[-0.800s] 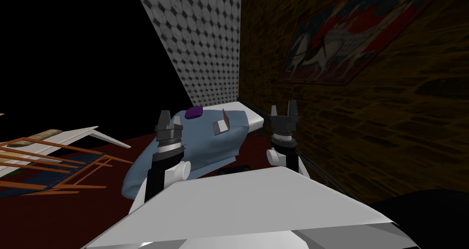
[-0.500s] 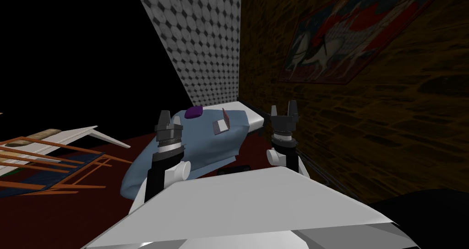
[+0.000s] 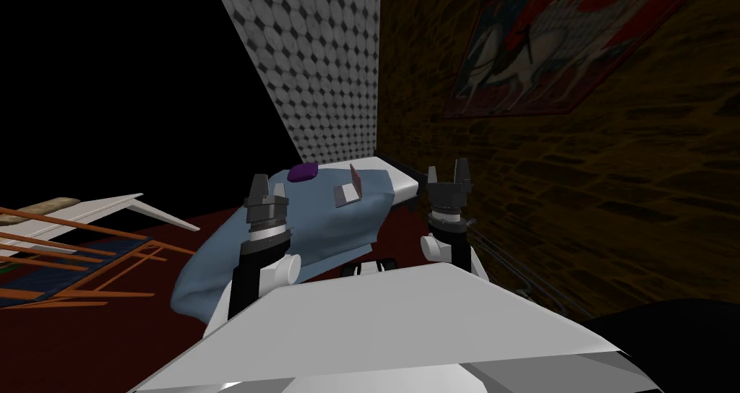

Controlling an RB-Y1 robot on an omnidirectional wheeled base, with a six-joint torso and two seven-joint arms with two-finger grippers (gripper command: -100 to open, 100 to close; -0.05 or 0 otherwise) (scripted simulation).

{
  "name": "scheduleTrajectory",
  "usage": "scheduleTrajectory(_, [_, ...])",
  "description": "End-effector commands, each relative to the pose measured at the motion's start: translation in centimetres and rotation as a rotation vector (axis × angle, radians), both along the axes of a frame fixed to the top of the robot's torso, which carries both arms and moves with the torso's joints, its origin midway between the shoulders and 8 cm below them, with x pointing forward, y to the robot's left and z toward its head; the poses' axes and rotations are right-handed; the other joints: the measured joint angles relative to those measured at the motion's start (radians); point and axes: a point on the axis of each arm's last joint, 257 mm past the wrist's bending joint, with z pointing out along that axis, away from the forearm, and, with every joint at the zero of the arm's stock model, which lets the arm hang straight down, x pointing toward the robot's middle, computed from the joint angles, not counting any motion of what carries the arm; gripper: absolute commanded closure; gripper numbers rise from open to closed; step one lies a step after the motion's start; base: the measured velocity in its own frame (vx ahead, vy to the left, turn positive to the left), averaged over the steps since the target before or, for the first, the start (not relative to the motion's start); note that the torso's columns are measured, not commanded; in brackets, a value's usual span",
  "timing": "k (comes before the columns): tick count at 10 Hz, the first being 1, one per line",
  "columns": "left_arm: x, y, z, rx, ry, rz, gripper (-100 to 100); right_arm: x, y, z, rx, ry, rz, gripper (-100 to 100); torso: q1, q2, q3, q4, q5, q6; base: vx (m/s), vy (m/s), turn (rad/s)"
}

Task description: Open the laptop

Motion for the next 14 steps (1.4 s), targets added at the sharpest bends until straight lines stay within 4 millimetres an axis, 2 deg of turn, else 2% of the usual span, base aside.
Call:
scheduleTrajectory(1, [0.0,0.0,0.0,0.0,0.0,0.0,0,0.0,0.0,0.0,0.0,0.0,0.0,0,0.0,0.074,-0.148,0.074,0.0,0.0,0.0,0.0,0.0])
scheduleTrajectory(2, [0.4,-0.2,-0.3,0.028,0.013,-0.006,-100,0.0,0.0,0.0,0.0,0.0,0.0,0,0.0,0.148,-0.295,0.148,0.0,0.0,-0.017,-0.024,-0.026])
scheduleTrajectory(3, [0.7,-0.2,-0.5,0.049,0.024,-0.008,-100,0.0,0.0,0.0,0.0,0.0,0.0,0,-0.001,0.182,-0.364,0.181,0.0,0.0,-0.044,-0.058,-0.044])
scheduleTrajectory(5, [2.2,0.1,-1.6,0.106,0.068,0.002,-100,0.0,0.0,0.0,0.0,0.001,0.0,0,-0.002,0.195,-0.387,0.194,-0.001,0.0,-0.066,-0.108,-0.102])
scheduleTrajectory(6, [3.5,0.8,-2.6,0.136,0.102,0.021,-100,0.0,0.0,0.0,0.0,0.0,0.0,0,-0.005,0.196,-0.388,0.195,-0.001,0.0,-0.093,-0.218,-0.177])
scheduleTrajectory(14, [9.3,5.5,-6.8,0.198,0.254,0.152,-100,0.0,0.0,0.0,0.0,0.001,0.0,0,0.001,0.191,-0.391,0.194,0.0,0.0,-0.062,-0.212,-0.13])
